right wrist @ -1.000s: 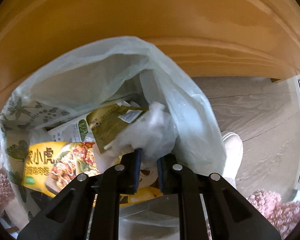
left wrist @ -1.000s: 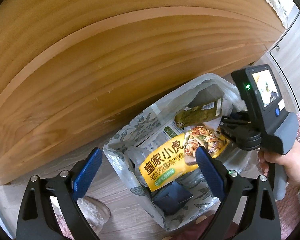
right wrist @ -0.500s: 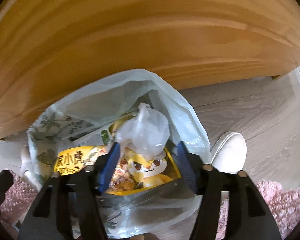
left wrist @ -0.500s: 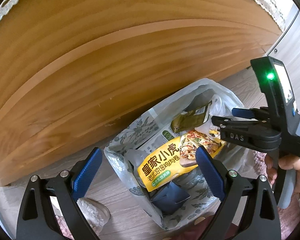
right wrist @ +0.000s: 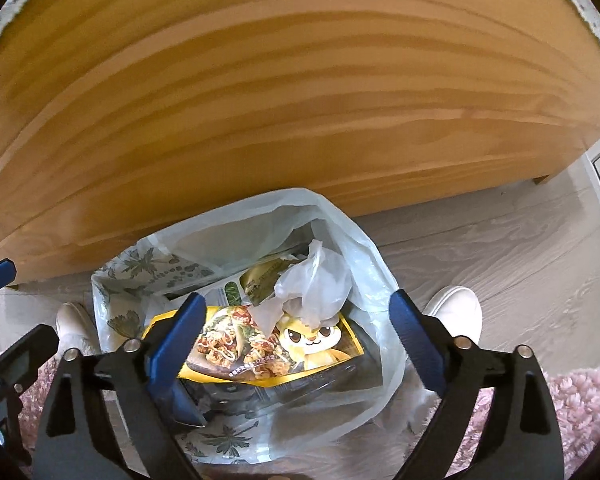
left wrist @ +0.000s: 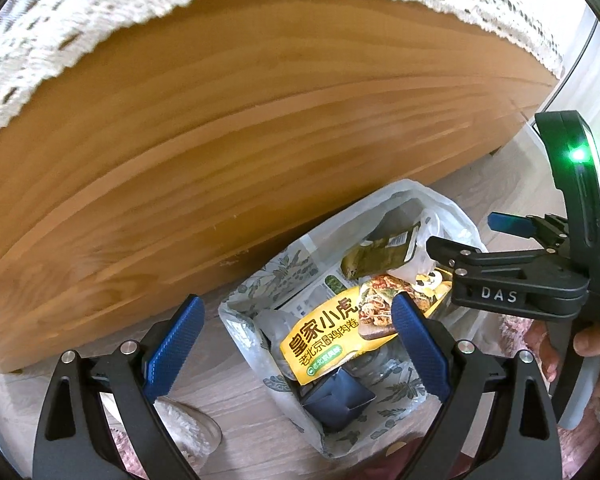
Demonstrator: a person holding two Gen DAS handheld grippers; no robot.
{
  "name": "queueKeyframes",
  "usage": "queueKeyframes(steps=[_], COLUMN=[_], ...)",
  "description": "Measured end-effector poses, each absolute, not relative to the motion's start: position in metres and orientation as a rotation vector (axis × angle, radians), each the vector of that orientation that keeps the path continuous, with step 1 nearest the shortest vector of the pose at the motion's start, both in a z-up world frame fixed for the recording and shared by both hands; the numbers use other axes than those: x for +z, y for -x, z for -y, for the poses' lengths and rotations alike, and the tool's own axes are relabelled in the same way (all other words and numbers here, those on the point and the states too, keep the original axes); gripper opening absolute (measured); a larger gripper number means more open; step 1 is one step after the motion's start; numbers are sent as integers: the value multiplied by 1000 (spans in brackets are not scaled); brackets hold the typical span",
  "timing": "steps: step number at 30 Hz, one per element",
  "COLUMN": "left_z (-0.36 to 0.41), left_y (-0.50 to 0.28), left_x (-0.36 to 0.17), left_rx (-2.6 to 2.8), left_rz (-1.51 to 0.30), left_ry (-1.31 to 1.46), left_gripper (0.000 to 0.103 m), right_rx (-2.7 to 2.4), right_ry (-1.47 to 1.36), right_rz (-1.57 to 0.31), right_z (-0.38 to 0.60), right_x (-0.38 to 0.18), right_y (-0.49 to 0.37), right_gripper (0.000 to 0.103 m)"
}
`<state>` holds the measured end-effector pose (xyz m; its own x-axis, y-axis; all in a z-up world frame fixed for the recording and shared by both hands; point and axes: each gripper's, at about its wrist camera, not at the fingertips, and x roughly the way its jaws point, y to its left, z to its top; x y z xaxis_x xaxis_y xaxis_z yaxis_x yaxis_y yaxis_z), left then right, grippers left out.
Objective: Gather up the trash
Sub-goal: 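Raise both open grippers out of the bin toward the bed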
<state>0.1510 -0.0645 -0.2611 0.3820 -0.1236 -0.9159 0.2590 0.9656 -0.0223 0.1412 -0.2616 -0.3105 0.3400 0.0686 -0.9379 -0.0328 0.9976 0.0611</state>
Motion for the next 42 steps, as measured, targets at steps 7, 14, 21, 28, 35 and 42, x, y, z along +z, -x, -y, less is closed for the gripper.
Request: queueKeyframes(steps=[7, 14, 21, 28, 35, 42], left_z=[61, 62, 59, 50, 44, 41], left_y=[-143, -134, -128, -118, -108, -107], left_x=[-245, -223, -196, -157, -125, -100], left_rx=[-246, -237, -222, -214, -206, -185], left_rz=[-1126, -1045, -937, -775, -634, -532], left_ry=[-86, -108, -93, -40, -4, -3], left_gripper=[91, 91, 91, 91, 91, 95], right_rx=[68, 57, 57, 48, 38, 71], right_ry=[-68, -111, -120, -145, -88, -64], right_rz=[-1200, -1155, -1069, -916, -689, -561], right_z=[268, 268, 271, 276, 276, 276], right_x=[-303, -284, -259, -220, -173, -139], right_y=[-136, -130, -124, -119, -105, -103], right_gripper=[95, 95, 95, 95, 95, 95])
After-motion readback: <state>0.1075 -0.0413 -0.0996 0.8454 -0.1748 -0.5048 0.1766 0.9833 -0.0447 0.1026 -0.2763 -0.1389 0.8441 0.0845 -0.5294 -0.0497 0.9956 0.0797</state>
